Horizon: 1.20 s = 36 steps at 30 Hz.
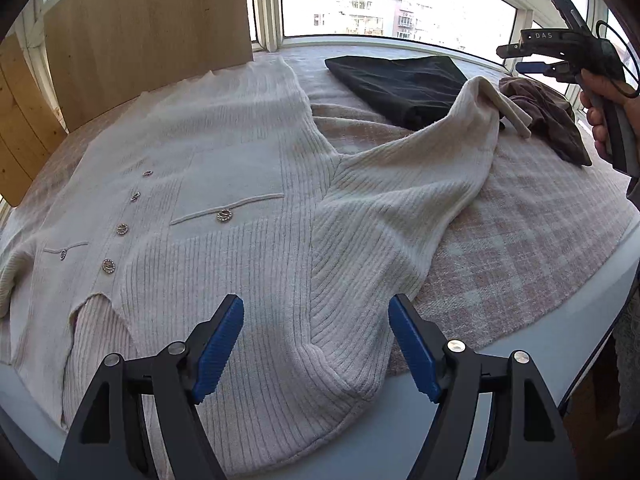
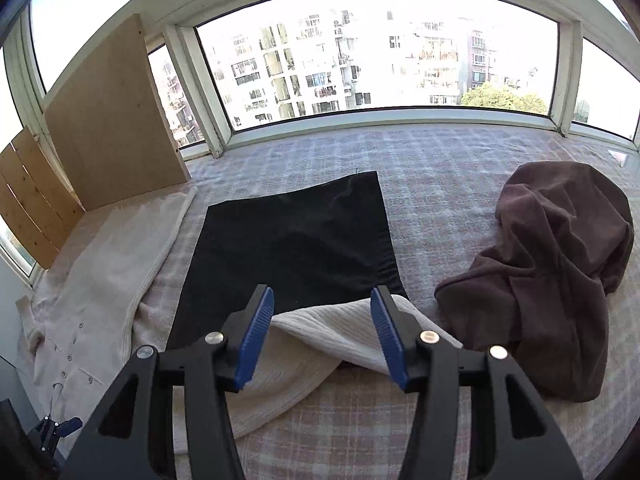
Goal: Fold clothes
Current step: 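Grasp the cardigan sleeve cuff with the right tool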
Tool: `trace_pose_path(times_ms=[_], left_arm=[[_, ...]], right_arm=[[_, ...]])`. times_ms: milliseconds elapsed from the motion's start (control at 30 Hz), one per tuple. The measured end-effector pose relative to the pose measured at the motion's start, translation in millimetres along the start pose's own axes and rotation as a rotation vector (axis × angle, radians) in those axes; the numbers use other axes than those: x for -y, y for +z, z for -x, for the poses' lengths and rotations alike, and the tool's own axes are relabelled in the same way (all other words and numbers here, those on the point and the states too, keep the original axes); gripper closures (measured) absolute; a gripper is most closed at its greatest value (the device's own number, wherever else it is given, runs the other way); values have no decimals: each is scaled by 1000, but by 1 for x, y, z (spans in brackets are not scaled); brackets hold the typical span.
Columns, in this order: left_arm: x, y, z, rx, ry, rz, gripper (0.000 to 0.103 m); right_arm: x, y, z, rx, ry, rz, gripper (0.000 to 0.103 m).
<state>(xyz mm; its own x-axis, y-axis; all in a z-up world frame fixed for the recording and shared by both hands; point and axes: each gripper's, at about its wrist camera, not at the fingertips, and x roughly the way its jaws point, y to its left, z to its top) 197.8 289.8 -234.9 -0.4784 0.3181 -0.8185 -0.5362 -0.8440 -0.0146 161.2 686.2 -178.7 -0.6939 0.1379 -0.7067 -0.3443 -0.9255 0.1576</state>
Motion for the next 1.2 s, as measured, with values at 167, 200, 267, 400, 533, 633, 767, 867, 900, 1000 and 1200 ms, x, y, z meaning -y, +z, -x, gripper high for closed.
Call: trace_pose_path(times_ms=[167, 200, 267, 400, 533, 633, 767, 867, 900, 1000, 1200], left_arm=[[0, 5, 5, 22, -32, 9, 30], [1, 6, 5, 22, -38, 8, 30], [3, 7, 5, 21, -45, -1, 30], [8, 7, 7, 25, -35, -40, 30], [5, 4, 13, 35, -18, -54, 30], [-2, 0, 14, 30, -11, -30, 30], [-12, -3, 16, 32, -16, 8, 30], [-15, -5, 16, 28, -22, 16, 30], [-16, -5, 16, 27, -23, 15, 30], [-15, -3, 17, 34, -35, 5, 30], [-12, 1, 16, 32, -86, -14, 30]], right_arm=[[23, -45, 11, -64, -71, 4, 52], [27, -56, 7, -95, -83, 3, 52], [32, -73, -5, -151, -91, -10, 52], [20, -82, -26, -159, -74, -11, 52], [0, -77, -48, -146, -58, -6, 52], [-3, -73, -60, -162, -41, -45, 52], [-8, -76, -67, -179, 7, -80, 76], [-12, -78, -72, -192, 42, -107, 100], [-11, -78, -67, -175, 41, -114, 100], [-8, -80, -51, -135, 37, -130, 100], [-7, -88, 16, -44, 9, -118, 100]])
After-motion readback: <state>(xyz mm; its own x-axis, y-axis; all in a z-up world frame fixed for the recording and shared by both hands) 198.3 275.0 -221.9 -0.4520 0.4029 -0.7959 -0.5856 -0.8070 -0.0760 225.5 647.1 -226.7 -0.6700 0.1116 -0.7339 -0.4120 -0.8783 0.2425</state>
